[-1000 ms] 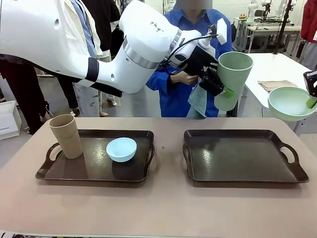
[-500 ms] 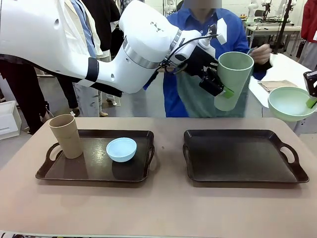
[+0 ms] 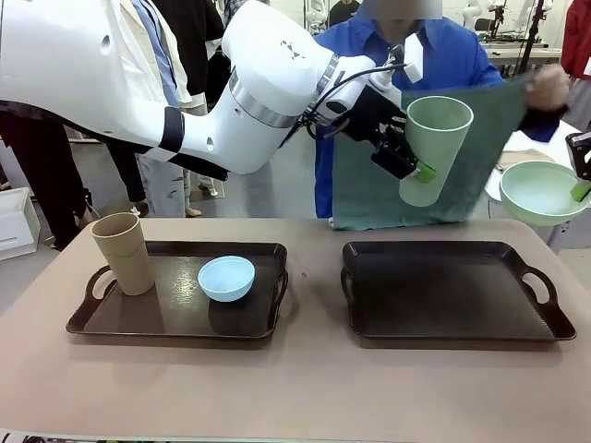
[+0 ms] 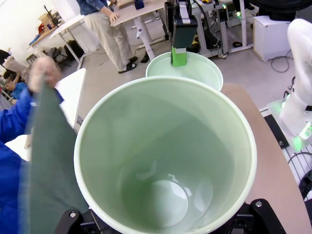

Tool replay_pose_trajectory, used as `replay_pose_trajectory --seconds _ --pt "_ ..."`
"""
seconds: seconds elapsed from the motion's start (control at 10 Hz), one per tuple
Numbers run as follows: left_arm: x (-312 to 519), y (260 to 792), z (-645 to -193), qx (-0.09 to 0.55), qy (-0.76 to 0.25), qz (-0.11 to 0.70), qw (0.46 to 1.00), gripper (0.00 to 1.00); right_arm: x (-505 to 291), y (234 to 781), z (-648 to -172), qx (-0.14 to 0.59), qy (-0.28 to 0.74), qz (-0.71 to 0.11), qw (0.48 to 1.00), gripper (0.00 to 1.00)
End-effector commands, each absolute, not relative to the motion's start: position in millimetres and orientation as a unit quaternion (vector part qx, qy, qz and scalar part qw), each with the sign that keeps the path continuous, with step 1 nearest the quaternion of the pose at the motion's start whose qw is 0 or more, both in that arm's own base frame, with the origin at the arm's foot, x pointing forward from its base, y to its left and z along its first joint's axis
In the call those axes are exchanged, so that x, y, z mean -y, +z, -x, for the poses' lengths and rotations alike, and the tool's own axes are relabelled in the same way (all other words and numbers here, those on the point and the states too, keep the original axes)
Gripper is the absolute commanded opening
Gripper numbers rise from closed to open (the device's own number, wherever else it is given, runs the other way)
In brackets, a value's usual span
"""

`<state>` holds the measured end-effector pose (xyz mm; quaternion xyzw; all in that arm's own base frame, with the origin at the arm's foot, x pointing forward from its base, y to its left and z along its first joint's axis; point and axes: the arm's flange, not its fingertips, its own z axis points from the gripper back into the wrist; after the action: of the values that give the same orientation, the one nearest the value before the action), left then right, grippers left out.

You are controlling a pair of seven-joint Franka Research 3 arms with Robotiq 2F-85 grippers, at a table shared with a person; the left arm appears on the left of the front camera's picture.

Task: Set up a tray with a mat and arrange the tableware.
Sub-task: Place the Picnic Bowl and Reusable plastic cup back onto the Handle tray in front of the human's position.

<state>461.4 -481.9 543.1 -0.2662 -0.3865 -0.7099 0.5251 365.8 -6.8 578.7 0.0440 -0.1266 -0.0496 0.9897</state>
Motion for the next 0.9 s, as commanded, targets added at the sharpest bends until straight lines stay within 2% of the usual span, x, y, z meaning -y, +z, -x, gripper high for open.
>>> replay_pose_trajectory --seconds 0.0,0.8 --pt "481.7 546.8 -461.8 0.385 -0.713 0.268 0.522 0.27 7.0 579.5 -366.9 0.129 -0.052 -0.044 0.989 0.00" --pt "481.7 546.8 -461.8 0.385 -0.713 0.268 0.522 0.27 7.0 579.5 -366.9 0.129 -0.052 -0.044 0.989 0.00"
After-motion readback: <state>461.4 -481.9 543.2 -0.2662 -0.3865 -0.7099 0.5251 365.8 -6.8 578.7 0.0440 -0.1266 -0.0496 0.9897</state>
